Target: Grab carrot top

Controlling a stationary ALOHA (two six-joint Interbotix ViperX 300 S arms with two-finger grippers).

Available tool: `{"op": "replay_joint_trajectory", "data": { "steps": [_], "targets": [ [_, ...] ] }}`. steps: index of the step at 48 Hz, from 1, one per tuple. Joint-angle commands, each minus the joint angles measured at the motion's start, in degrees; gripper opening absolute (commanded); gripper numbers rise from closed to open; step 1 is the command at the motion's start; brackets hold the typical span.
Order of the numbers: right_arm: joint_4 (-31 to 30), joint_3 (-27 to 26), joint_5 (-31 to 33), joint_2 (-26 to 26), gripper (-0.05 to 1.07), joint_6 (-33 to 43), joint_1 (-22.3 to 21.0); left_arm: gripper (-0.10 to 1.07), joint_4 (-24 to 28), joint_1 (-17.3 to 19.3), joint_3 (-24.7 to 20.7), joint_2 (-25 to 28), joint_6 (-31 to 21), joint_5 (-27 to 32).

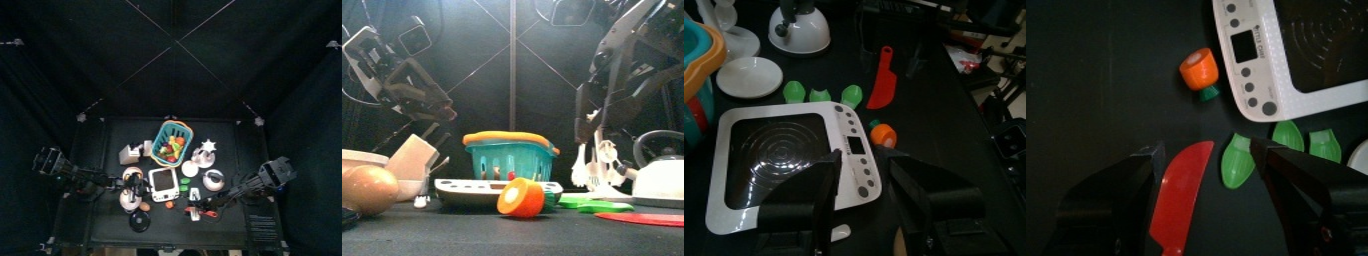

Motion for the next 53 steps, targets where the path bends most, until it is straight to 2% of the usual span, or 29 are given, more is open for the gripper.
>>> {"op": "replay_joint_trajectory", "data": {
  "steps": [1, 18, 43, 53],
  "targets": [
    [-1.3, -2.7, -0.3, 0.3, 0.98, 0.0, -0.4, 0.75, -0.4, 0.2, -0.2, -1.1, -0.1, -0.4],
    [-3.6, -4.7, -2.2, 2.9, 0.98, -0.1, -3.3, 0.75, -0.8, 0.2, 0.8, -1.2, 0.0, -0.2],
    [-3.6, -6.7, -4.5, 5.5, 0.98, 0.1, -3.2, 0.75, -0.8, -0.1, 0.8, -1.2, -0.1, -0.1],
    [-3.6, -8.3, -5.9, 9.2, 0.98, -0.4, -3.4, 0.75, -0.7, -0.1, 0.7, -1.2, 0.0, -0.1]
  ]
}}
